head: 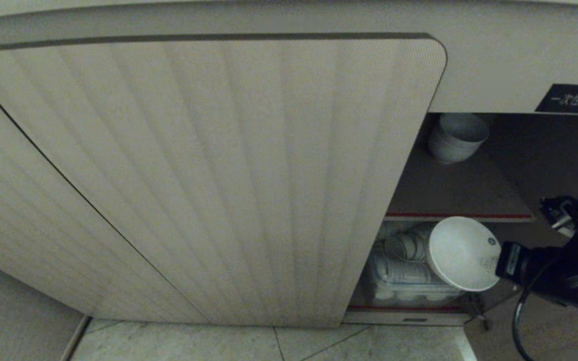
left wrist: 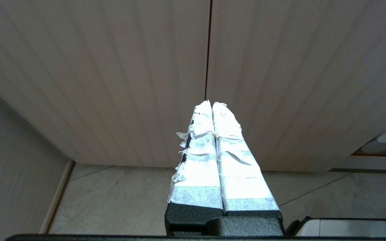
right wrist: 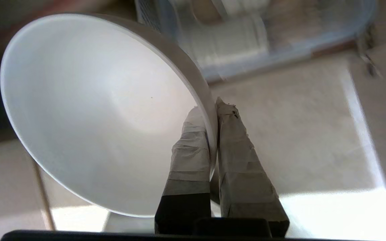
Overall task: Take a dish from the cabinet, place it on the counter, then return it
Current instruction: Place it on the table
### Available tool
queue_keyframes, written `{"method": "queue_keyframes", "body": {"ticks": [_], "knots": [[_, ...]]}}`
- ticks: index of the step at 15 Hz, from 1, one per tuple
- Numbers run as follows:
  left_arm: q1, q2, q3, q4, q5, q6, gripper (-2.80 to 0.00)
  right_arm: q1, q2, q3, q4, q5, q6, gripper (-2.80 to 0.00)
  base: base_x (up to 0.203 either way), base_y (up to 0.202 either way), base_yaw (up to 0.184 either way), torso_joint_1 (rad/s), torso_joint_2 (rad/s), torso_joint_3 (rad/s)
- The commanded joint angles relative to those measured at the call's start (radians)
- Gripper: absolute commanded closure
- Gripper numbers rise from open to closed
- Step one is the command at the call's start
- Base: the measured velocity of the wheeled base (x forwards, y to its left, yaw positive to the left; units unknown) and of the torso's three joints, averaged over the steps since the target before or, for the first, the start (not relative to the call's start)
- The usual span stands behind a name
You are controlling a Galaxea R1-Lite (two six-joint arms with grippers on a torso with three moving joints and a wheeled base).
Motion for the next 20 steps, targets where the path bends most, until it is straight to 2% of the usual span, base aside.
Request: {"method": "queue_keyframes", "body": {"ticks": [1, 11, 13, 15, 20], "knots": [[0.000, 0.000, 0.000, 0.000, 0.000, 0.000, 0.00, 0.000, -0.056, 0.034, 0.013, 0.001, -0.008, 0.00, 0.000, 0.000, 0.000, 0.000, 0.00, 0.000], [0.000, 0.000, 0.000, 0.000, 0.000, 0.000, 0.00, 0.000, -0.168, 0.038, 0.417, -0.004, -0.033, 0.00, 0.000, 0.000, 0.000, 0.000, 0.00, 0.000], [0.000, 0.000, 0.000, 0.000, 0.000, 0.000, 0.00, 0.002, -0.160, 0.042, 0.432, -0.051, -0.050, 0.00, 0.000, 0.000, 0.000, 0.000, 0.00, 0.000], [0.000, 0.000, 0.000, 0.000, 0.000, 0.000, 0.00, 0.001, -0.163, 0.060, 0.437, -0.056, -0.115, 0.00, 0.000, 0.000, 0.000, 0.000, 0.00, 0.000], [0.000, 0.000, 0.000, 0.000, 0.000, 0.000, 0.00, 0.000, -0.196, 0.100, 0.433, -0.051, -0.119, 0.00, 0.000, 0.000, 0.000, 0.000, 0.00, 0.000]]}}
